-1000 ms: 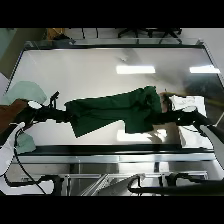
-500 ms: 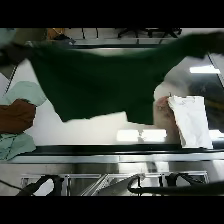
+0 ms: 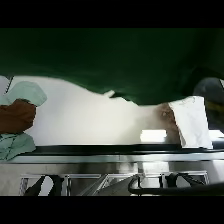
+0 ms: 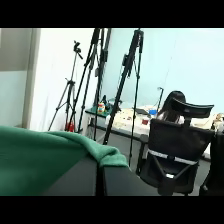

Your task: Fold the shirts.

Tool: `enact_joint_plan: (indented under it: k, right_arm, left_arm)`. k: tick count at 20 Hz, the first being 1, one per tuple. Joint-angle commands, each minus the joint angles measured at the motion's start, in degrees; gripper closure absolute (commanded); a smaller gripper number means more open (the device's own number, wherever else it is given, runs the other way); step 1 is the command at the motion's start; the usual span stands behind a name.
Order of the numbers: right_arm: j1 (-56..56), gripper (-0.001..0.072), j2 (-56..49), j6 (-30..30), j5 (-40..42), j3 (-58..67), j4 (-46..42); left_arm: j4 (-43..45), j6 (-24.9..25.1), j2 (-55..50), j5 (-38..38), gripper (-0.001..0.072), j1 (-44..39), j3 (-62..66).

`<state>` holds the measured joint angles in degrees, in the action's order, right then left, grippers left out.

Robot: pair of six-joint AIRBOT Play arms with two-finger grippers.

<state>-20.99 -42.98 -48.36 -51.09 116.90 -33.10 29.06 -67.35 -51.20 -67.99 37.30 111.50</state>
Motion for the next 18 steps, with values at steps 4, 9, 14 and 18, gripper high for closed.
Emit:
enact_joint_plan:
  k: [4, 9, 14, 18]
  right_arm:
    - [0.76, 0.0695, -18.91, 0.04, -9.29, 0.96, 10.86]
    - [4.9, 0.0695, -38.6, 0.09, -13.55, -2.99, 9.97]
    - [9.94, 0.0695, -57.09, -0.07, -8.2, -3.06, 9.86]
    - [11.1, 0.0695, -61.88, -0.04, -3.93, -3.06, 9.77]
  left_arm:
    - [0.17, 2.64, -11.04, 0.35, 0.0691, -13.03, -14.14]
    - [9.4, 3.89, -31.54, 7.89, 0.0691, -24.87, -24.68]
    - [10.45, 4.96, -53.66, 14.8, 0.0691, -26.8, -20.76]
    - [10.49, 4.94, -66.12, 13.97, 0.0691, -26.71, -7.52]
